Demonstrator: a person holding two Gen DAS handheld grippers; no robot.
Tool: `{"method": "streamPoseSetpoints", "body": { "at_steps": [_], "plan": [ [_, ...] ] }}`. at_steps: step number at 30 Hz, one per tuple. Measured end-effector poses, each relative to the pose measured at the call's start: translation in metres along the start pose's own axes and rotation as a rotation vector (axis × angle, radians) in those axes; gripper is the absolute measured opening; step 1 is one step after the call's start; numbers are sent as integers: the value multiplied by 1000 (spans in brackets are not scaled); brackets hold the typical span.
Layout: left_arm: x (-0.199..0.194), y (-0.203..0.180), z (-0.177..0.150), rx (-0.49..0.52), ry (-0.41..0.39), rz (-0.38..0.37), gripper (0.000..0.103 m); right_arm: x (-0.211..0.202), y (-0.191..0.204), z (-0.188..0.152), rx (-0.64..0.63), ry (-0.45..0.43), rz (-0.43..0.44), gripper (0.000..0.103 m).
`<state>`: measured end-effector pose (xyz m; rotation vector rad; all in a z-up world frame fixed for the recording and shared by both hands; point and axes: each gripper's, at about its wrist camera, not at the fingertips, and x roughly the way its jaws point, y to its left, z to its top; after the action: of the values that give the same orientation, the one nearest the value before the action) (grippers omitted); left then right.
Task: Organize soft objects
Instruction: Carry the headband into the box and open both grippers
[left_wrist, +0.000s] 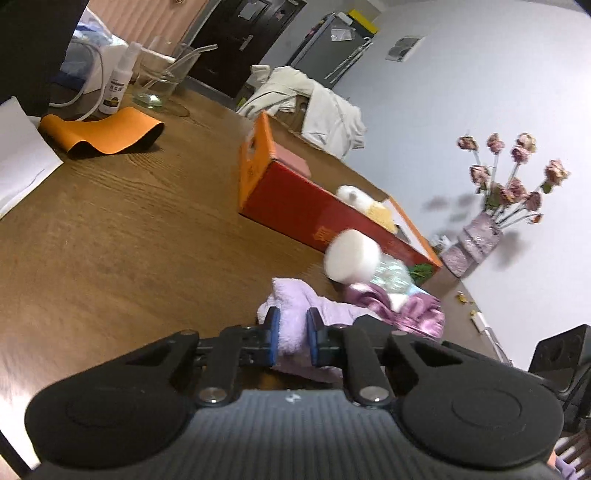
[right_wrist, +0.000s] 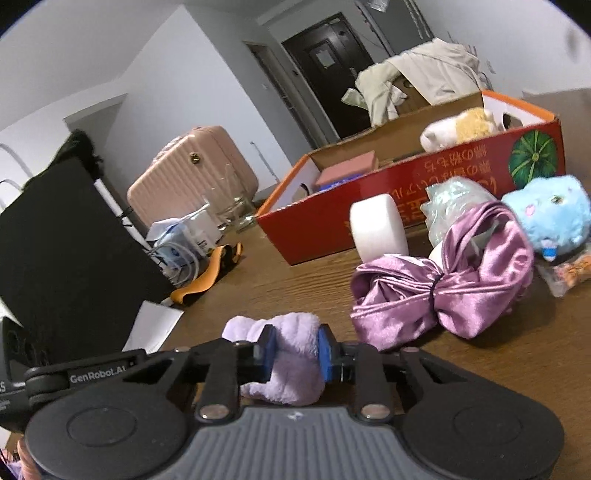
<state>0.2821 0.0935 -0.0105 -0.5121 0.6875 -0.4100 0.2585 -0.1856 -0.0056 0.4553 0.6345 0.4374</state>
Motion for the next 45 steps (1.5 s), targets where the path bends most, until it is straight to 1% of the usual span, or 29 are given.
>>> {"method": "streamPoseSetpoints", "body": {
  "at_steps": [4, 6, 9, 12, 15, 17, 19, 21, 24, 26, 28, 30, 32, 34, 36, 37, 38, 40, 41, 42, 43, 44, 45],
  "plan": [
    [-18, -24, -15, 42, -14, -12, 15, -35, 4, -8, -50, -15, -7, 22],
    [-24, -37, -20, 73, -24, -41, 15, -50, 3, -10, -66, -28, -25, 22],
    [-28, -57, -23, 121, -33, -72, 15, -68, -2, -8, -66, -54, -37, 22],
    [-25, -73, -21, 152, -43, -99, 15, -83, -9, 1, -70, -89, -42, 22],
    [-17, -89, -6, 159, -60, -142, 15, -96, -15, 19, -109, -137, -51, 22],
    [-8, -104, 10, 176, -76, -171, 15, -98, -21, 39, -123, -159, -55, 22],
    [5, -119, 29, 206, -88, -169, 15, -96, -26, 67, -154, -175, -52, 22],
    [25, -129, 53, 209, -92, -160, 15, -88, -34, 96, -179, -179, -49, 22],
    [62, -139, 98, 214, -96, -148, 15, -60, -48, 151, -187, -155, -43, 22],
    [93, -141, 130, 206, -77, -120, 15, -29, -57, 192, -191, -108, -39, 22],
    [122, -137, 158, 198, -70, -90, 15, 3, -65, 224, -184, -72, -54, 22],
    [158, -131, 182, 203, -40, -75, 15, 45, -71, 252, -208, -26, -106, 22],
    [191, -118, 199, 174, -11, -20, 15, 87, -76, 270, -246, 16, -146, 22],
    [224, -106, 210, 159, 26, 17, 15, 124, -83, 280, -255, 56, -189, 22],
    [252, -95, 218, 153, 55, 65, 15, 160, -95, 287, -222, 100, -206, 21],
    [265, -89, 219, 152, 80, 77, 15, 178, -101, 288, -212, 125, -222, 21],
    [278, -84, 220, 159, 105, 104, 15, 190, -106, 287, -207, 142, -235, 21],
    [293, -74, 219, 184, 134, 158, 16, 210, -113, 284, -203, 177, -245, 21],
    [301, -71, 218, 195, 162, 180, 16, 219, -117, 281, -203, 187, -263, 21],
    [302, -67, 217, 191, 170, 178, 21, 225, -119, 280, -210, 191, -278, 22],
    [301, -64, 217, 180, 165, 171, 35, 228, -121, 278, -206, 192, -286, 23],
    [300, -61, 217, 165, 162, 172, 41, 230, -123, 277, -192, 195, -299, 27],
    [297, -60, 217, 158, 158, 179, 43, 232, -125, 275, -177, 195, -304, 31]
  ]
}}
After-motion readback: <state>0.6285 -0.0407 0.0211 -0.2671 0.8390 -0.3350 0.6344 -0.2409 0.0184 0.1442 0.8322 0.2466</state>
